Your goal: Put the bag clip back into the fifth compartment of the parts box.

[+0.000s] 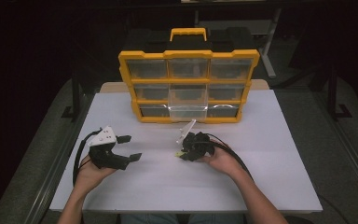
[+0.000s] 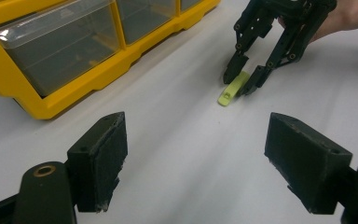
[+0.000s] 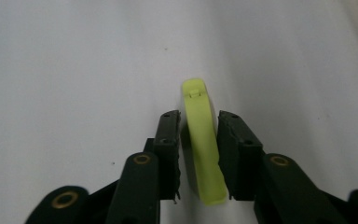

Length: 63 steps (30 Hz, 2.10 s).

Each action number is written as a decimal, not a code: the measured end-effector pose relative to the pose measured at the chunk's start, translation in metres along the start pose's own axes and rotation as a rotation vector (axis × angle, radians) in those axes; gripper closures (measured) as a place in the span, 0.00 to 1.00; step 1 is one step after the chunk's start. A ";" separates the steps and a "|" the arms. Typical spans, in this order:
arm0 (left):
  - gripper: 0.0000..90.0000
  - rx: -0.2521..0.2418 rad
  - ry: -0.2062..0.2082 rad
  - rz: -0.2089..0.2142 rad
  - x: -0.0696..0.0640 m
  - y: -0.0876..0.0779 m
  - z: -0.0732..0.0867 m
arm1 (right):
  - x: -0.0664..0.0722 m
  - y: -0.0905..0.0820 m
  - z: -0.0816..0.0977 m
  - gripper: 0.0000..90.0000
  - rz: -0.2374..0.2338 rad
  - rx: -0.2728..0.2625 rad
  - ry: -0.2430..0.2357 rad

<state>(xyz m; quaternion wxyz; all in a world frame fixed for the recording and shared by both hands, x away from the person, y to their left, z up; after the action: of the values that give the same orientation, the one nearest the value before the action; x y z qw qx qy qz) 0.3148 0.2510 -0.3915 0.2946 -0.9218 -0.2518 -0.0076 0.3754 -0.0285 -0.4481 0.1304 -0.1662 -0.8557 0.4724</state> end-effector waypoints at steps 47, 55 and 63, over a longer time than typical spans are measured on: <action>0.23 0.005 -0.021 -0.002 0.002 0.000 0.005 | 0.005 -0.056 -0.019 0.85 -0.169 -0.112 0.027; 0.22 0.000 -0.032 -0.006 0.003 -0.001 0.006 | 0.002 -0.072 -0.027 0.85 -0.195 -0.131 0.033; 0.22 -0.006 -0.026 -0.010 0.005 -0.001 0.006 | 0.003 -0.093 -0.033 0.85 -0.204 -0.146 0.054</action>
<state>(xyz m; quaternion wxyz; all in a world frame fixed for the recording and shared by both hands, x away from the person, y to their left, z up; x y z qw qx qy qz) 0.3178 0.2569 -0.3947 0.2884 -0.9214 -0.2604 0.0022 0.3707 -0.0485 -0.3517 0.1883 -0.1001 -0.8964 0.3885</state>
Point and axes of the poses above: each handheld gripper's, and its own axes: y roughly forward along the jaws, z roughly out of its underside, x roughly to its left, the point moved 2 cm from there along y, roughly forward along the jaws, and after that the axes turned 12 degrees about y, right-handed, at the moved point
